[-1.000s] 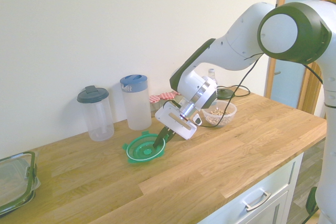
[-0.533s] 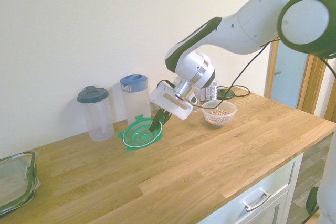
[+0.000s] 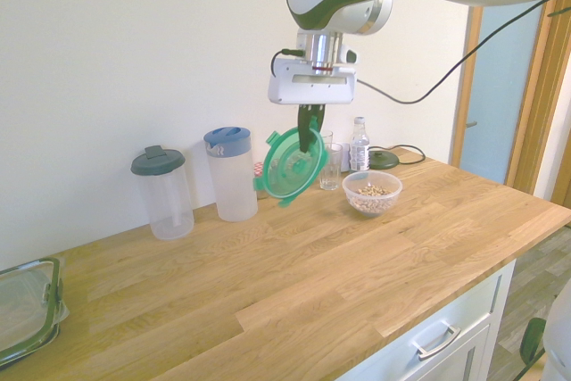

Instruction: Cover the lid of food container

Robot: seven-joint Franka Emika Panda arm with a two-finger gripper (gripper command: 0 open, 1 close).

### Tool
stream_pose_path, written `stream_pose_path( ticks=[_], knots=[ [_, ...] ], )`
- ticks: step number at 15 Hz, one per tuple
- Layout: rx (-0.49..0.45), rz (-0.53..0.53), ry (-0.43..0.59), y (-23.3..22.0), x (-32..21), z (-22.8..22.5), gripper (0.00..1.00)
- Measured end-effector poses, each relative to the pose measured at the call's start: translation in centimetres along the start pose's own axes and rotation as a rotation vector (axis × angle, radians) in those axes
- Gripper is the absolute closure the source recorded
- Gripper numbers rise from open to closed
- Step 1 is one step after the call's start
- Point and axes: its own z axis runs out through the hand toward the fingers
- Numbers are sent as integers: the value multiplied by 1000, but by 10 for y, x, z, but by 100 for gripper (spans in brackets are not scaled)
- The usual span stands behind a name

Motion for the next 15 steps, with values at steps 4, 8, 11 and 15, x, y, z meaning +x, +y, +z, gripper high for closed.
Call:
stream_pose_path(
  ticks=[4, 8, 11, 15],
  knots=[
    [-214, -27, 193, 14, 26, 2, 100],
    [-431, -16, 374, 22, 49, 13, 100],
    [-589, 12, 506, 34, 59, 8, 100],
    [-795, 44, 671, 42, 82, 34, 100]
  ],
)
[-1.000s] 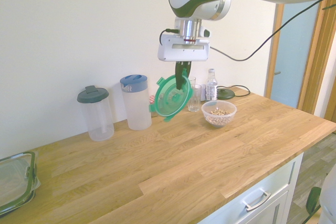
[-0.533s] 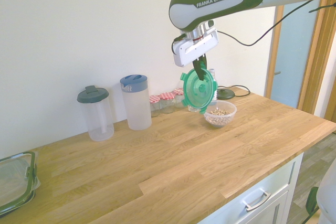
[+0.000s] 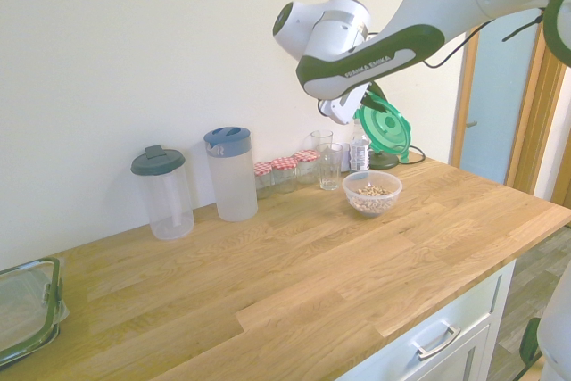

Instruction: Cover the lid of food container

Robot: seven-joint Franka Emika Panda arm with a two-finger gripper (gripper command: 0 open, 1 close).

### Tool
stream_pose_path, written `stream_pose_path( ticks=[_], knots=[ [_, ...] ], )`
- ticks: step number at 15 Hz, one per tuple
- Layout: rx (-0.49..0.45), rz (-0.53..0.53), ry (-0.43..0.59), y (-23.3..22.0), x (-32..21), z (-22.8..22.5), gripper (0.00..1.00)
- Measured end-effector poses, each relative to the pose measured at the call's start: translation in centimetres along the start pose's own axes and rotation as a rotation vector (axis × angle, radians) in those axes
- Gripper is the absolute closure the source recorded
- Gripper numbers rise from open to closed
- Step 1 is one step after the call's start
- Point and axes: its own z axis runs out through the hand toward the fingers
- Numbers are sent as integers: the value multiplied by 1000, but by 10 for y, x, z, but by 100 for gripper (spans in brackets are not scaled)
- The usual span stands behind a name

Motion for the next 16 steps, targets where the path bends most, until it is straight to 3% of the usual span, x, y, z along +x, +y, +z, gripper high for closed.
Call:
stream_pose_path(
  ticks=[7, 16],
  knots=[
    [-307, -24, 269, -50, -61, 44, 100],
    [-370, -42, 363, -107, -106, 60, 100]
  ],
)
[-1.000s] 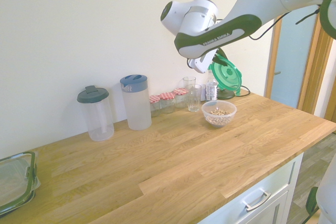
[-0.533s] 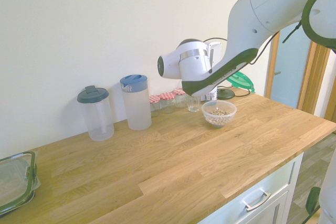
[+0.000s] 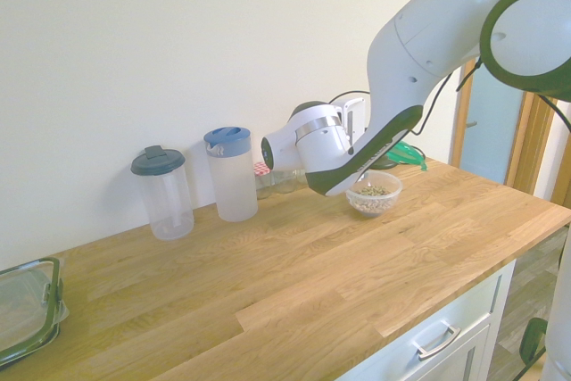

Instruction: Cover the lid of food container

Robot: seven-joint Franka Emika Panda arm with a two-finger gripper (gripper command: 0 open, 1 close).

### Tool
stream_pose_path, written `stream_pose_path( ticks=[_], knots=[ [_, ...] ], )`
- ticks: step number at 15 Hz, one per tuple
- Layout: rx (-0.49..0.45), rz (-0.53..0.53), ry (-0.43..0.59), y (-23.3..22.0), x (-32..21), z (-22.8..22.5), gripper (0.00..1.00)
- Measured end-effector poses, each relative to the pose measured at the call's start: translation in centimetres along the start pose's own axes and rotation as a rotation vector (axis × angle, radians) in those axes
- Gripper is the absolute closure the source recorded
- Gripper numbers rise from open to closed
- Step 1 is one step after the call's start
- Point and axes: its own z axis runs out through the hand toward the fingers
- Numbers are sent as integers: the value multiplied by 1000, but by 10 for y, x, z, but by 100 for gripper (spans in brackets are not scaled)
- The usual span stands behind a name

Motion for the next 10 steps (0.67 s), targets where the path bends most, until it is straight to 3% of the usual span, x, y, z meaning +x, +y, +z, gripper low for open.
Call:
stream_pose_path(
  ticks=[10],
  knots=[
    [-74, 1, 27, -33, 2, -18, 100]
  ],
)
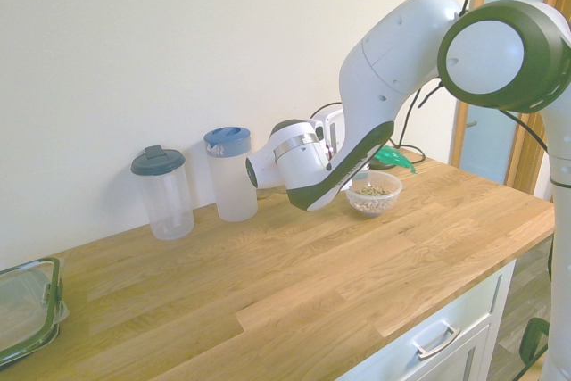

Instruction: Cover the lid of food container

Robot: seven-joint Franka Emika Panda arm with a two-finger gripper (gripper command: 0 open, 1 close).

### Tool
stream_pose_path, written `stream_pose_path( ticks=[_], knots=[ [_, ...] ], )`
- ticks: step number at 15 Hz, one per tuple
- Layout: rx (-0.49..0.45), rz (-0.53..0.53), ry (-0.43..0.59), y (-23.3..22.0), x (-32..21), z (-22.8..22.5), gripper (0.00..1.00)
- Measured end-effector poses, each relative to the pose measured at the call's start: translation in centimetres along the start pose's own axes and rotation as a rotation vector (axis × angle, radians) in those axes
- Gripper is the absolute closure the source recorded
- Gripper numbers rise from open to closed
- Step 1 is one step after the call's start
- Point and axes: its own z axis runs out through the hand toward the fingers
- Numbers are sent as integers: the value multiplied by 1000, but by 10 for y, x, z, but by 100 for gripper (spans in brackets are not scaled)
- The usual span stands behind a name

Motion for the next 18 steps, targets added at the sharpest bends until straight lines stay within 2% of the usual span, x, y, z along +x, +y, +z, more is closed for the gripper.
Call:
stream_pose_path(
  ticks=[9, 18],
  knots=[
    [-11, -23, 9, -25, -6, -14, 100],
    [-36, -19, 0, -26, -5, -8, 100]
  ],
)
